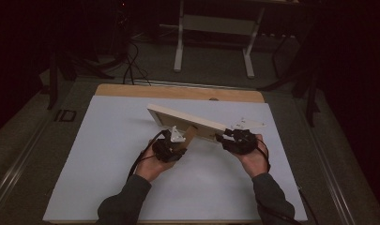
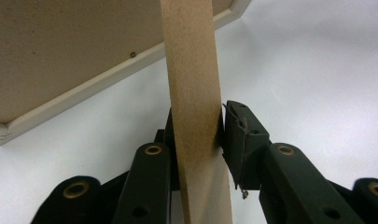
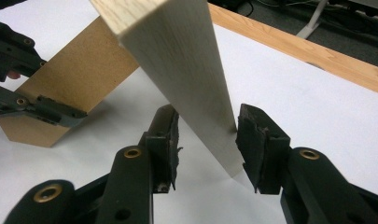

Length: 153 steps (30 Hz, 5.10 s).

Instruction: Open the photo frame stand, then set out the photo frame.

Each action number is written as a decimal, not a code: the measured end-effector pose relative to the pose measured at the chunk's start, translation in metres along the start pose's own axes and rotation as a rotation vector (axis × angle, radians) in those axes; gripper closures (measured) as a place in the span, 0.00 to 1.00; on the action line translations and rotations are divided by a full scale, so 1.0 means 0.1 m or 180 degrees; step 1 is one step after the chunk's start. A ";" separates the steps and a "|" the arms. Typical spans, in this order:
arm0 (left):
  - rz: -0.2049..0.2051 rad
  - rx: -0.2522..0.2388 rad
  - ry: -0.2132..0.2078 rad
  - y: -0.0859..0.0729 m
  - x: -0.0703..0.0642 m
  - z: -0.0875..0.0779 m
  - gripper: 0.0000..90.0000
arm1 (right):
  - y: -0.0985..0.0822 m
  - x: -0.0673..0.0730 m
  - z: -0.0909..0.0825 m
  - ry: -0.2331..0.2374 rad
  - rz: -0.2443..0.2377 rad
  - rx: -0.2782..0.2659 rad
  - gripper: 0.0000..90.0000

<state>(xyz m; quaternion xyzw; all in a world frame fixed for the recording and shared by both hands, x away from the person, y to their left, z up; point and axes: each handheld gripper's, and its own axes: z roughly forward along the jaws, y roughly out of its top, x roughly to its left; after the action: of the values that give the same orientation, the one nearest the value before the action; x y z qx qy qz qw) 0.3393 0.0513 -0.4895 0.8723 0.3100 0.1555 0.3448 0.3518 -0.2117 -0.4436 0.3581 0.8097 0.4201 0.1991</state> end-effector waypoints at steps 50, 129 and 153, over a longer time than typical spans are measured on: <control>-0.0176 -0.0270 -0.0219 -0.07 0.07 -0.19 0.60 | -0.10 0.03 0.04 0.0027 -0.0102 0.0134 0.57; -0.1040 -0.0865 0.0284 0.12 0.61 -0.68 1.00 | 0.16 -0.25 -0.08 0.0190 0.0523 -0.0321 1.00; -0.0813 -0.0740 0.0211 0.38 0.40 -0.51 1.00 | 0.21 -0.19 -0.06 0.0347 0.0459 -0.0298 1.00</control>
<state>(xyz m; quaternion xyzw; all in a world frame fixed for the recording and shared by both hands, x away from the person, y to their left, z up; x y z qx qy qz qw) 0.3614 0.0815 -0.4244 0.7744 0.4095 0.1739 0.4498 0.3689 -0.2208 -0.4223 0.3825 0.7709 0.4896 0.1405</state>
